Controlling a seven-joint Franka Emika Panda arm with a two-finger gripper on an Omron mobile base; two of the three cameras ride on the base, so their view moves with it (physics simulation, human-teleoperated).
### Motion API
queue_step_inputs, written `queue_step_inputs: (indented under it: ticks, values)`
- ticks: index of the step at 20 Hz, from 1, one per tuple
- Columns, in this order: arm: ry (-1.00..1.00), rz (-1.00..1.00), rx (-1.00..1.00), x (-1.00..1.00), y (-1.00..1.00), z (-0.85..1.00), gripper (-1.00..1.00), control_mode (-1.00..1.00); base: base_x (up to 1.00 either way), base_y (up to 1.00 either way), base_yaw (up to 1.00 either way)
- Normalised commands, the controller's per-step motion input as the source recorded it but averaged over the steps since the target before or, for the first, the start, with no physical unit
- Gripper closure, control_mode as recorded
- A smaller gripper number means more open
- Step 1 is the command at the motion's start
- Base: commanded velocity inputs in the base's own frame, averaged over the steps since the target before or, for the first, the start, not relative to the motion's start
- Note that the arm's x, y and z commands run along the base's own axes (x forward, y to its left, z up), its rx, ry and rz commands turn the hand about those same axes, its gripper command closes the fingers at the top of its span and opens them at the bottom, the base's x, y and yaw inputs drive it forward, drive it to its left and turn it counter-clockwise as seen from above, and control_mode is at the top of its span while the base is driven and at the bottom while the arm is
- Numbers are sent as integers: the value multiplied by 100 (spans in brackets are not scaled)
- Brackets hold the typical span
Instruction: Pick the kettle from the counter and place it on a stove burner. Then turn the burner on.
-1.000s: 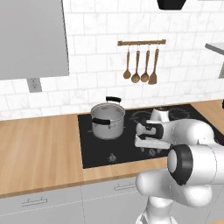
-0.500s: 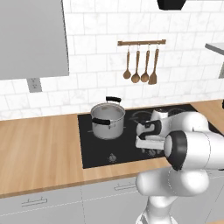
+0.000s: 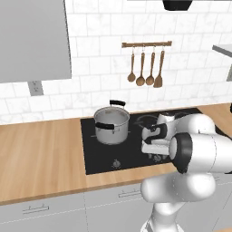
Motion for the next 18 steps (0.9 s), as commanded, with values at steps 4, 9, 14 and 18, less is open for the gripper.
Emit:
queue_step_inputs:
  ticks: [4, 9, 14, 18]
  values:
    - [3, 2, 0, 0, 0, -27, 100, -100, 0, 0, 0]
    - [4, 2, 0, 0, 0, -18, 100, -100, 0, 0, 0]
    - [2, 0, 0, 0, 0, -2, 100, -100, 0, 0, 0]
    - [0, 2, 0, 0, 1, -7, 100, -100, 0, 0, 0]
